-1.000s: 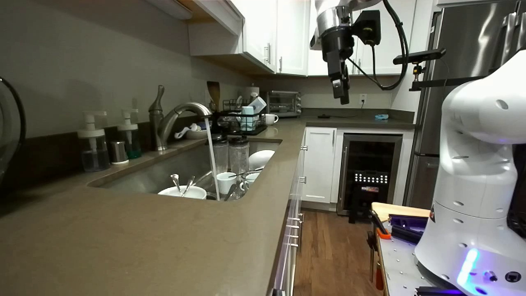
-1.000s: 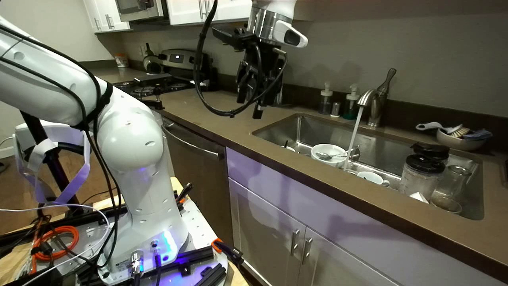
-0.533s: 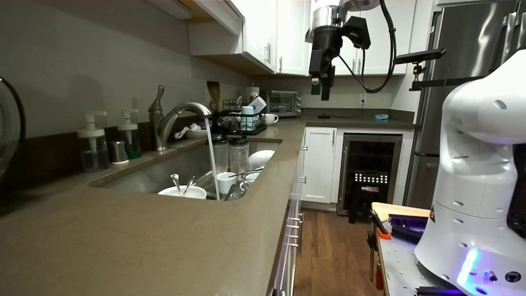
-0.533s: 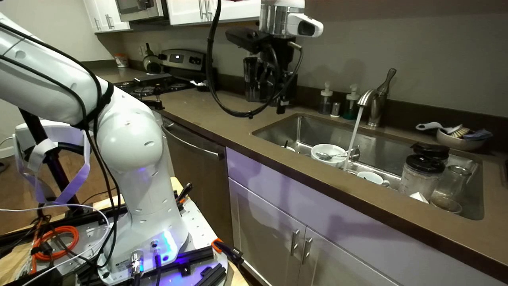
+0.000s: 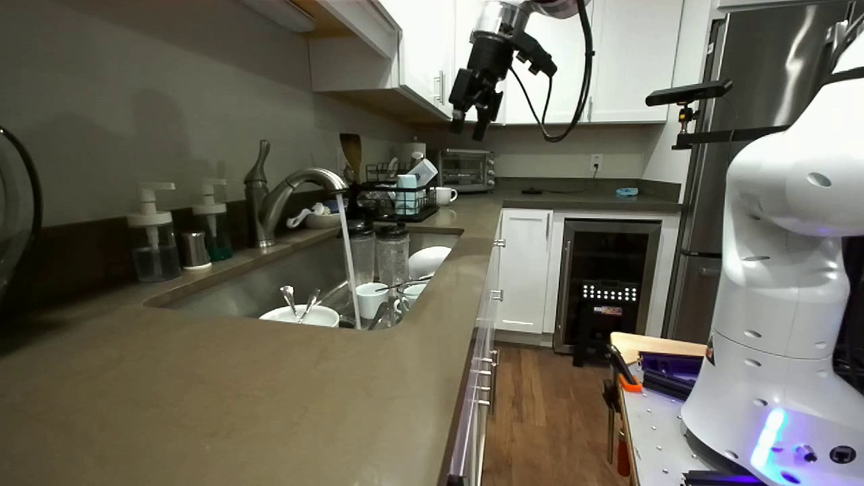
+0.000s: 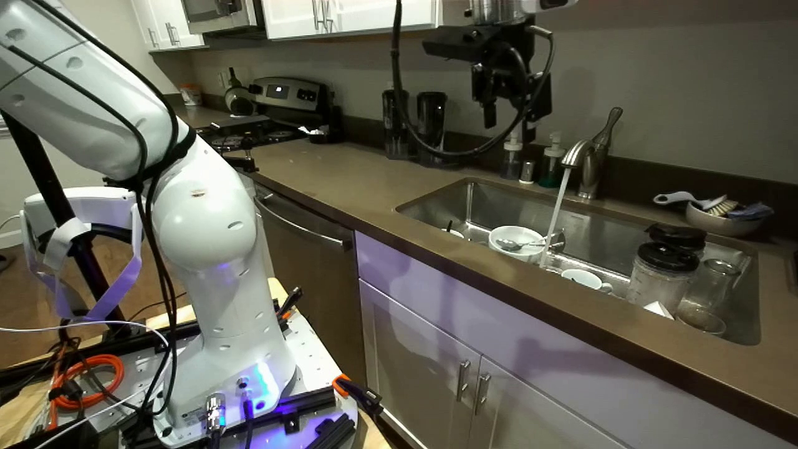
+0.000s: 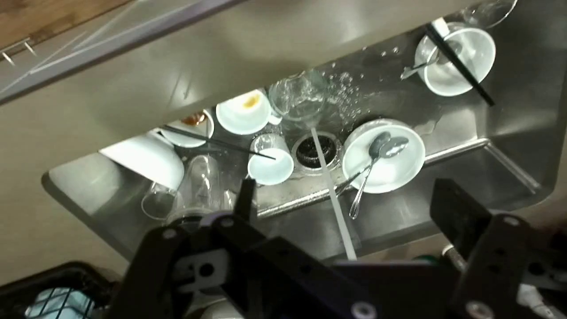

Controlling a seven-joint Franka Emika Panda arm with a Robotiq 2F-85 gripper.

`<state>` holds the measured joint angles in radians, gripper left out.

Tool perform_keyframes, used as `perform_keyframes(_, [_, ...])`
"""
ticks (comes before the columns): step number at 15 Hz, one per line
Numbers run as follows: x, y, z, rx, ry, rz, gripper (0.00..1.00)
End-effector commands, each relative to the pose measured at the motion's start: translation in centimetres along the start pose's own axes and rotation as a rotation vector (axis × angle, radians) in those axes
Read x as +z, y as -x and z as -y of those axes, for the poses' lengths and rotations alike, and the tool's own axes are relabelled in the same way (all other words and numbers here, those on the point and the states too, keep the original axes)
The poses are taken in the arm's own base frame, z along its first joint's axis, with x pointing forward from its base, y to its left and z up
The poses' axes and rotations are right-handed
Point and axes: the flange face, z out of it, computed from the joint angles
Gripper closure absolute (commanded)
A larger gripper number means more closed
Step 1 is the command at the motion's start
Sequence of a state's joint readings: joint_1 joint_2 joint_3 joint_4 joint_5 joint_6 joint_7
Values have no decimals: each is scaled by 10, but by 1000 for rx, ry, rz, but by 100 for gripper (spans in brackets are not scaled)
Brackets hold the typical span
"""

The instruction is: Push the faucet handle downwards

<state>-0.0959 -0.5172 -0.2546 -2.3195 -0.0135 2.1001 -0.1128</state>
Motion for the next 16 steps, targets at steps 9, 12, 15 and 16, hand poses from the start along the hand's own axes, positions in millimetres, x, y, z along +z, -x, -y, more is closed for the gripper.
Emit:
perform_keyframes(9, [53, 43, 13, -21, -41, -48, 0])
perform_keyframes(12, [58, 38, 14, -16, -28, -10, 0])
perform_keyframes(15, [56, 50, 14, -14, -36, -21, 0])
perform_keyframes(16, [55, 50, 14, -14, -36, -23, 0])
